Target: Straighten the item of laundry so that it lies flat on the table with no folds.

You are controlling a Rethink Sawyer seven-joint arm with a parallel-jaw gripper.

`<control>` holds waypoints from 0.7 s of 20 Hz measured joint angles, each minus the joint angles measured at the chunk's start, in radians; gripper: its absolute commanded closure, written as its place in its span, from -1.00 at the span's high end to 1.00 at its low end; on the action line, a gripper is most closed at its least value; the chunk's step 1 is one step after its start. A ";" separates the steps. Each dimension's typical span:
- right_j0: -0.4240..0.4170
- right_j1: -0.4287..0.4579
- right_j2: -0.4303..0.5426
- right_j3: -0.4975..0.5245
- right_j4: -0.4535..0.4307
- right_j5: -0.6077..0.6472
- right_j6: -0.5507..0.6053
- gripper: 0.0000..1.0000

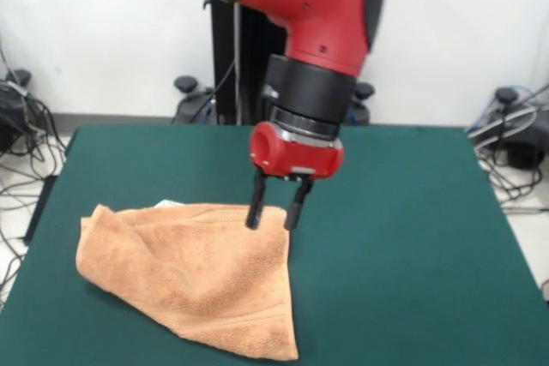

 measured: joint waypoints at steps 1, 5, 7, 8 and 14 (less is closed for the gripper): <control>0.035 0.026 -0.033 -0.015 0.035 0.000 0.006 1.00; 0.182 0.142 -0.179 -0.082 0.199 0.000 0.042 1.00; 0.223 0.181 -0.224 -0.104 0.253 0.000 0.056 1.00; 0.245 0.204 -0.249 -0.117 0.283 0.000 0.062 1.00; 0.323 0.342 -0.402 -0.196 0.422 0.000 0.074 1.00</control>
